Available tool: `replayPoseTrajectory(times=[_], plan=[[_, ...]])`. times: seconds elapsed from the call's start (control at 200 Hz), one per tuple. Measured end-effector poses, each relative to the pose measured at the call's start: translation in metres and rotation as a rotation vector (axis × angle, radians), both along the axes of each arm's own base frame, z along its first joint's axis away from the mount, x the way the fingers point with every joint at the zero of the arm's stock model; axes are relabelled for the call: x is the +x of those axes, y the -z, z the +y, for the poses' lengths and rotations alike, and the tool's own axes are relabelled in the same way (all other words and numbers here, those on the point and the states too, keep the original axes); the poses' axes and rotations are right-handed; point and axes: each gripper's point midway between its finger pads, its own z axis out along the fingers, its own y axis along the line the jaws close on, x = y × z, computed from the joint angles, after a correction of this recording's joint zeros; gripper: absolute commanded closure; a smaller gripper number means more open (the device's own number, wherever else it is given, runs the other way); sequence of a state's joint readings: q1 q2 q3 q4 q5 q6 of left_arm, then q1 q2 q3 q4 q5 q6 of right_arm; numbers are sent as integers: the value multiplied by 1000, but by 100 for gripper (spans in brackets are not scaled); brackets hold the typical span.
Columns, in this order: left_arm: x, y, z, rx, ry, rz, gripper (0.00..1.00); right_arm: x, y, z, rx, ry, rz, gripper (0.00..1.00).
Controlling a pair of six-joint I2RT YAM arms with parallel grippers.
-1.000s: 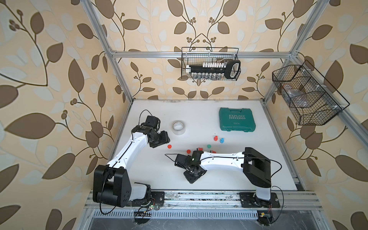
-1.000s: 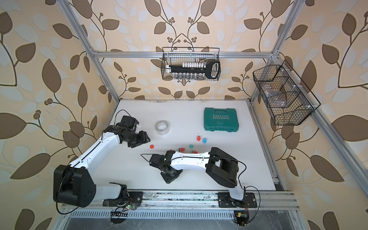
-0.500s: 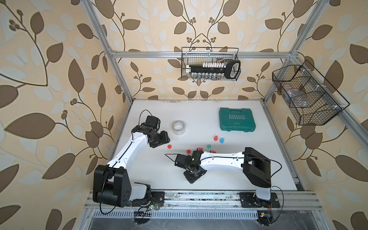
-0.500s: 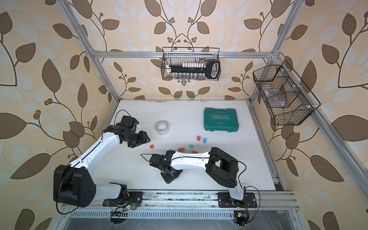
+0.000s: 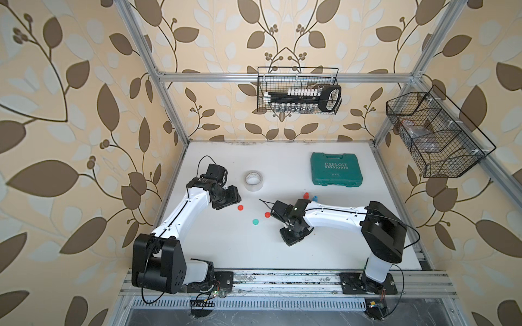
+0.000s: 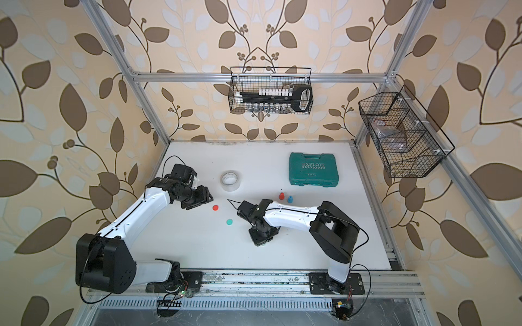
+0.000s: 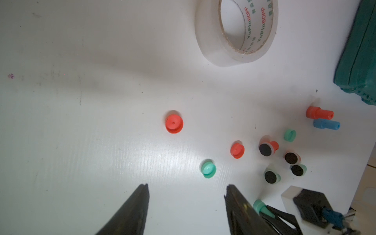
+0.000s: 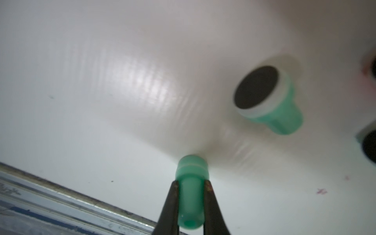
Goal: Close the stamp cap
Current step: Close the cover of the stamp, then place the stamp at the center of the board.
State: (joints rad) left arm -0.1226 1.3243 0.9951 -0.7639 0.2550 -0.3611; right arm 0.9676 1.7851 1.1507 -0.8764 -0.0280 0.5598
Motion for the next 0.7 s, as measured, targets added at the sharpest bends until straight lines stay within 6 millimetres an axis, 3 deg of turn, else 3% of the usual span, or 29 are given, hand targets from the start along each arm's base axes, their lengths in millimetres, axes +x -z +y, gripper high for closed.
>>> replayPoseTrajectory(times=[0.125,0.265,0.435,0.585,0.7], plan=[[0,0,0,0,0,0,37,8,-11,-29,-37,42,7,100],[0,0,0,0,0,0,37,25,-47,-51,14,91,-41,100],[0,0,0,-2,1,1,37,62,-84,-85,63,182,-114,100],[0,0,-1,-3,1,3,37,95,-91,-122,48,262,-137,100],[0,1,-1,-4,2,6,37,115,-81,-145,13,301,-121,100]])
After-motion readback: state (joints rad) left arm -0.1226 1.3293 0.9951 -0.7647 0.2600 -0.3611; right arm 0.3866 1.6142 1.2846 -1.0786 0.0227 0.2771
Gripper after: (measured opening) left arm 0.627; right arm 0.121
